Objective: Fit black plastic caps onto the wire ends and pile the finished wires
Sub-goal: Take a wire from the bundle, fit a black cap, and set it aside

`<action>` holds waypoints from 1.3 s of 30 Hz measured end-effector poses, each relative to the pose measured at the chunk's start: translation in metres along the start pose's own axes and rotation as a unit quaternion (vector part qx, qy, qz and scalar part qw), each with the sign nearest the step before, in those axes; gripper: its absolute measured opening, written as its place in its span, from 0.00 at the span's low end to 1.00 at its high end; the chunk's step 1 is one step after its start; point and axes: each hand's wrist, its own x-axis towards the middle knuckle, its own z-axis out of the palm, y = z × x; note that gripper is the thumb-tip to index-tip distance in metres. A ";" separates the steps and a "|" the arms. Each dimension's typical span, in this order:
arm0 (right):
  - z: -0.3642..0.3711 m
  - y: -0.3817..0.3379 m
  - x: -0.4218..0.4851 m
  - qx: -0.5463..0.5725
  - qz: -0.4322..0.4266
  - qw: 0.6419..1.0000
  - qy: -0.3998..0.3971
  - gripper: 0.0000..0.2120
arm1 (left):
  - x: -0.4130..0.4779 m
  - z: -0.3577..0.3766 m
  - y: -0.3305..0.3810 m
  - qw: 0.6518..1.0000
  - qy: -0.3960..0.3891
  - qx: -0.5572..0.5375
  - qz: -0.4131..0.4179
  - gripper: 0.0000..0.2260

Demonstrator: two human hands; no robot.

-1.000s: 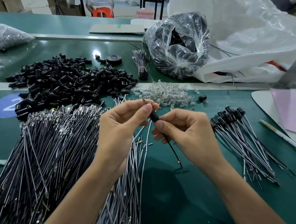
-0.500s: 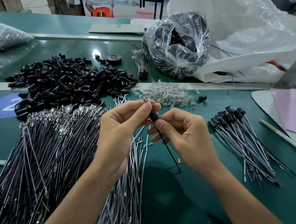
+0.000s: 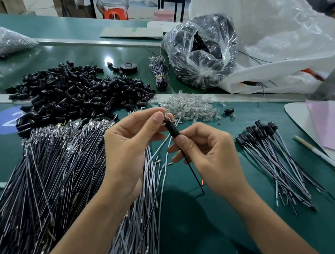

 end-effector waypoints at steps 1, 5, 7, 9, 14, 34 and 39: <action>0.000 0.000 0.000 -0.003 -0.003 1.000 0.001 0.05 | 0.000 0.000 0.000 1.000 0.005 -0.004 -0.001 0.07; 0.001 -0.002 -0.003 -0.007 -0.020 1.000 0.005 0.06 | 0.000 0.001 -0.001 1.000 0.003 -0.021 -0.010 0.07; 0.001 -0.002 -0.003 -0.006 -0.022 1.000 0.005 0.06 | 0.000 0.001 0.000 1.000 -0.003 -0.026 -0.010 0.07; 0.001 -0.003 -0.002 -0.004 -0.021 1.000 0.005 0.06 | 0.001 0.001 -0.001 1.000 -0.006 -0.026 -0.012 0.06; 0.000 -0.003 -0.001 -0.024 -0.038 0.999 0.005 0.07 | 0.001 0.001 -0.002 0.999 -0.019 -0.029 -0.014 0.05; 0.002 0.003 -0.001 -0.108 -0.089 0.989 0.046 0.05 | 0.003 -0.004 -0.004 0.999 -0.025 -0.023 -0.021 0.08; 0.002 0.003 -0.002 -0.104 -0.077 0.991 0.044 0.05 | 0.001 -0.004 -0.004 0.999 -0.033 -0.018 -0.027 0.05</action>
